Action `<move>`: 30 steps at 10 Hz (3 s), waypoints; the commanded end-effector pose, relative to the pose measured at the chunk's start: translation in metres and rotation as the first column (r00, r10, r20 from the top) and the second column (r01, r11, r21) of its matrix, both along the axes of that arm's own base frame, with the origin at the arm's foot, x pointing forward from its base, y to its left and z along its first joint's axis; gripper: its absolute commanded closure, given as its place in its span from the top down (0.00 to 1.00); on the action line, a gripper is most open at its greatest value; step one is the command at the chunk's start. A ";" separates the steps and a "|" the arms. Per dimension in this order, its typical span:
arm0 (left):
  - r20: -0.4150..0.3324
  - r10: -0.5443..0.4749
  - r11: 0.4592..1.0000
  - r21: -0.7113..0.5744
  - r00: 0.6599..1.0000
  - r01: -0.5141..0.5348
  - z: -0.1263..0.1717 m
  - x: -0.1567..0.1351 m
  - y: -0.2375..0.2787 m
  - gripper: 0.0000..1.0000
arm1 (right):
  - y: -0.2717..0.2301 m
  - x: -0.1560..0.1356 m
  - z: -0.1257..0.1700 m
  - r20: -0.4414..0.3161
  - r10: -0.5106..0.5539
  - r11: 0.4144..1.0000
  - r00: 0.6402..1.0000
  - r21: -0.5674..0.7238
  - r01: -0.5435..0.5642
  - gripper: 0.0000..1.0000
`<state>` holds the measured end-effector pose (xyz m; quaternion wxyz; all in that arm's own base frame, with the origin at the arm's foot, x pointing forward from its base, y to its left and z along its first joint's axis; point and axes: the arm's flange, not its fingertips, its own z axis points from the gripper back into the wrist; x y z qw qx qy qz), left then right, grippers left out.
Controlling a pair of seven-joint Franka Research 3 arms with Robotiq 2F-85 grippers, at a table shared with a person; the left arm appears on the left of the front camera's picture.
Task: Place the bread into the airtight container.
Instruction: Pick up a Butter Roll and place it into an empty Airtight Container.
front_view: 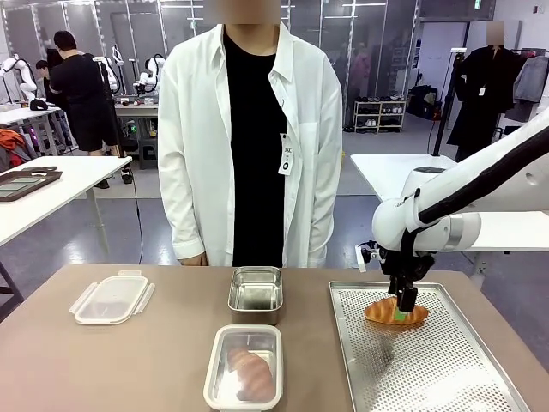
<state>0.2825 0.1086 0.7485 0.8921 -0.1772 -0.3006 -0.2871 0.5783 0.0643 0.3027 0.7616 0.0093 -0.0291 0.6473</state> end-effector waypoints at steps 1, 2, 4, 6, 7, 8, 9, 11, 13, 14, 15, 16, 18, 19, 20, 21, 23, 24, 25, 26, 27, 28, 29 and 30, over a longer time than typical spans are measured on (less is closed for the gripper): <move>0.011 -0.020 1.000 0.001 1.000 0.020 0.001 -0.001 -0.001 1.00 | 0.002 0.008 -0.015 -0.013 -0.035 0.999 0.999 -0.021 0.034 1.00; 0.011 -0.020 1.000 0.001 1.000 0.020 0.001 -0.001 -0.001 1.00 | 0.001 0.008 -0.018 -0.028 -0.037 0.999 0.999 -0.020 0.036 0.95; 0.011 -0.020 1.000 0.001 1.000 0.020 0.001 -0.001 -0.001 1.00 | 0.004 0.009 -0.015 -0.036 -0.049 0.998 0.998 -0.031 0.048 0.75; 0.011 -0.020 1.000 0.001 1.000 0.020 0.001 -0.001 -0.001 1.00 | 0.009 0.007 -0.008 -0.034 -0.046 0.998 0.998 -0.042 0.044 0.55; 0.011 -0.020 1.000 0.001 1.000 0.020 0.001 -0.001 -0.001 1.00 | 0.009 0.007 -0.001 -0.047 -0.054 0.998 0.997 -0.031 0.052 0.40; 0.011 -0.020 1.000 0.001 1.000 0.020 0.001 -0.001 -0.001 1.00 | 0.011 0.005 0.010 -0.058 -0.066 0.997 0.996 -0.030 0.065 0.35; 0.011 -0.020 1.000 0.001 1.000 0.020 0.001 -0.001 -0.001 1.00 | 0.014 0.002 0.033 -0.060 -0.107 0.994 0.992 -0.035 0.106 0.23; 0.011 -0.020 1.000 0.001 1.000 0.020 0.001 -0.001 -0.001 1.00 | 0.024 -0.002 0.071 -0.058 -0.166 0.986 0.984 -0.030 0.164 0.23; 0.011 -0.020 1.000 0.001 1.000 0.020 0.001 -0.001 -0.001 1.00 | 0.044 -0.008 0.096 -0.130 -0.238 0.971 0.963 -0.002 0.240 0.23; 0.011 -0.020 1.000 0.001 1.000 0.020 0.001 -0.001 -0.001 1.00 | 0.061 -0.009 0.105 -0.116 -0.274 0.961 0.955 -0.006 0.275 0.23; 0.011 -0.020 1.000 0.001 1.000 0.020 0.001 -0.001 -0.001 1.00 | 0.077 -0.012 0.111 -0.089 -0.277 0.961 0.957 0.002 0.278 0.23; 0.011 -0.020 1.000 0.001 1.000 0.020 0.001 -0.001 -0.001 1.00 | 0.092 -0.017 0.114 -0.073 -0.238 0.971 0.968 0.014 0.240 0.23; 0.011 -0.020 1.000 0.001 1.000 0.020 0.001 -0.001 -0.001 1.00 | 0.135 -0.024 0.120 -0.057 -0.253 0.967 0.966 0.017 0.254 0.23; 0.011 -0.020 1.000 0.001 1.000 0.020 0.001 -0.001 -0.001 1.00 | 0.160 -0.030 0.122 -0.050 -0.263 0.964 0.964 0.023 0.264 0.23; 0.011 -0.020 1.000 0.001 1.000 0.020 0.001 -0.001 -0.001 1.00 | 0.185 -0.035 0.122 -0.033 -0.261 0.965 0.965 -0.005 0.261 0.23; 0.011 -0.020 1.000 0.001 1.000 0.020 0.001 -0.001 -0.001 1.00 | 0.210 -0.036 0.120 -0.027 -0.276 0.961 0.961 -0.009 0.276 0.23; 0.011 -0.020 1.000 0.001 1.000 0.020 0.001 -0.001 -0.001 1.00 | 0.254 -0.040 0.116 -0.018 -0.325 0.946 0.946 -0.009 0.325 0.23; 0.011 -0.020 1.000 0.001 1.000 0.020 0.001 -0.001 -0.001 1.00 | 0.269 -0.037 0.112 0.001 -0.412 0.911 0.911 -0.018 0.412 0.23; 0.011 -0.020 1.000 0.001 1.000 0.020 0.001 -0.001 -0.001 1.00 | 0.278 -0.034 0.108 0.010 -0.520 0.854 0.854 -0.020 0.520 0.23; 0.011 -0.020 1.000 0.001 1.000 0.020 0.001 -0.001 -0.001 1.00 | 0.284 -0.028 0.102 0.018 -0.621 0.784 0.784 0.014 0.621 0.23; 0.011 -0.020 1.000 0.001 1.000 0.020 0.001 -0.001 -0.001 1.00 | 0.284 -0.022 0.099 -0.023 -0.695 0.715 0.718 0.077 0.695 0.23; 0.011 -0.020 1.000 0.001 1.000 0.020 0.001 -0.001 -0.001 1.00 | 0.283 -0.018 0.099 -0.041 -0.759 0.643 0.650 0.112 0.758 0.23; 0.011 -0.020 1.000 0.001 1.000 0.020 0.001 -0.001 -0.001 1.00 | 0.284 -0.018 0.099 -0.081 -0.780 0.610 0.620 0.121 0.783 0.23; 0.011 -0.020 1.000 0.001 1.000 0.020 0.001 -0.001 -0.001 1.00 | 0.284 -0.016 0.100 -0.115 -0.796 0.581 0.595 0.134 0.803 0.23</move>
